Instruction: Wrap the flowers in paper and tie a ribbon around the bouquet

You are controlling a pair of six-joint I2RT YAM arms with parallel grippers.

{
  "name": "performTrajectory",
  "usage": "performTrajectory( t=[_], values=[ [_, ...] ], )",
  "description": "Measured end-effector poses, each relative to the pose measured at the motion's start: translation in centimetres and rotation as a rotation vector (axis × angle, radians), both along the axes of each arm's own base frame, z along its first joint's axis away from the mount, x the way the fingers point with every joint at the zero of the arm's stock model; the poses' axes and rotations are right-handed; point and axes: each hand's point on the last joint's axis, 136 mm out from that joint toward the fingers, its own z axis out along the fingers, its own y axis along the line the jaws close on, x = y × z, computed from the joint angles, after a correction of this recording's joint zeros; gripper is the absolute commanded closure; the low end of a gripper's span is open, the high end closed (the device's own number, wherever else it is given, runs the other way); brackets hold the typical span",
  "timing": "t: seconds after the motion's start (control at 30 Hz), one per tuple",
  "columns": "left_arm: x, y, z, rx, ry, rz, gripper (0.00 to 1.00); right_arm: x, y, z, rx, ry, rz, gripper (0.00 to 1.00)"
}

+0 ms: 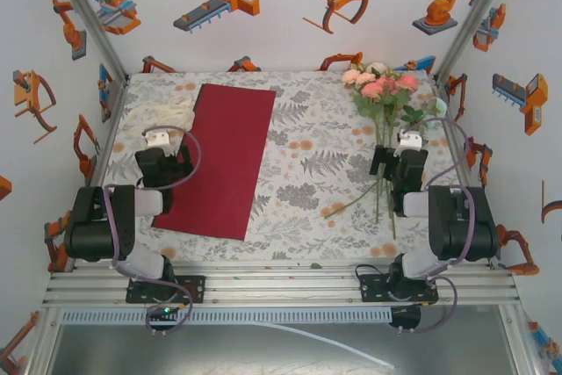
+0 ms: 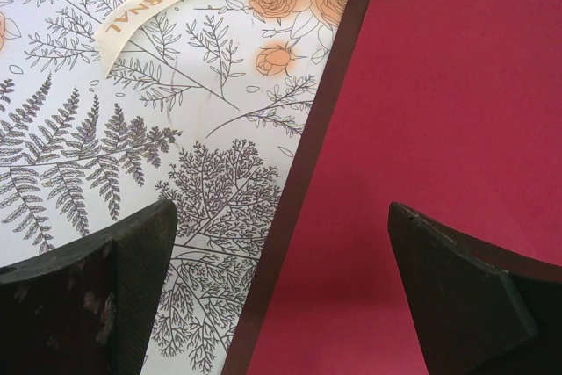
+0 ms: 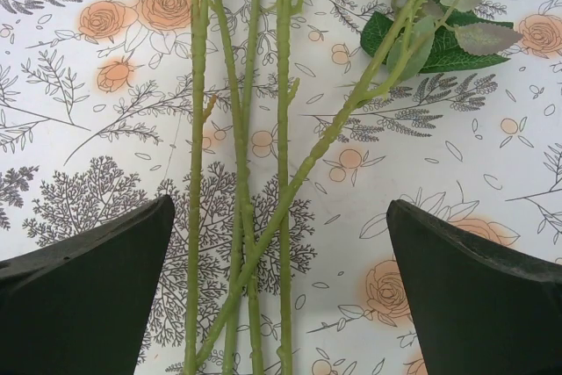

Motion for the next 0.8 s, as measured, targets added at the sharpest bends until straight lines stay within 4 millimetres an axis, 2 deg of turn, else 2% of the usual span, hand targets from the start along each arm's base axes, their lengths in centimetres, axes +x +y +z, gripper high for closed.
performTrajectory(
  t=[0.8],
  values=[
    [0.00, 0.00, 0.01, 0.000, 0.000, 0.000, 0.03, -0.01, 0.28, 0.05, 0.008, 0.000, 0.015, 0.01]
  ],
)
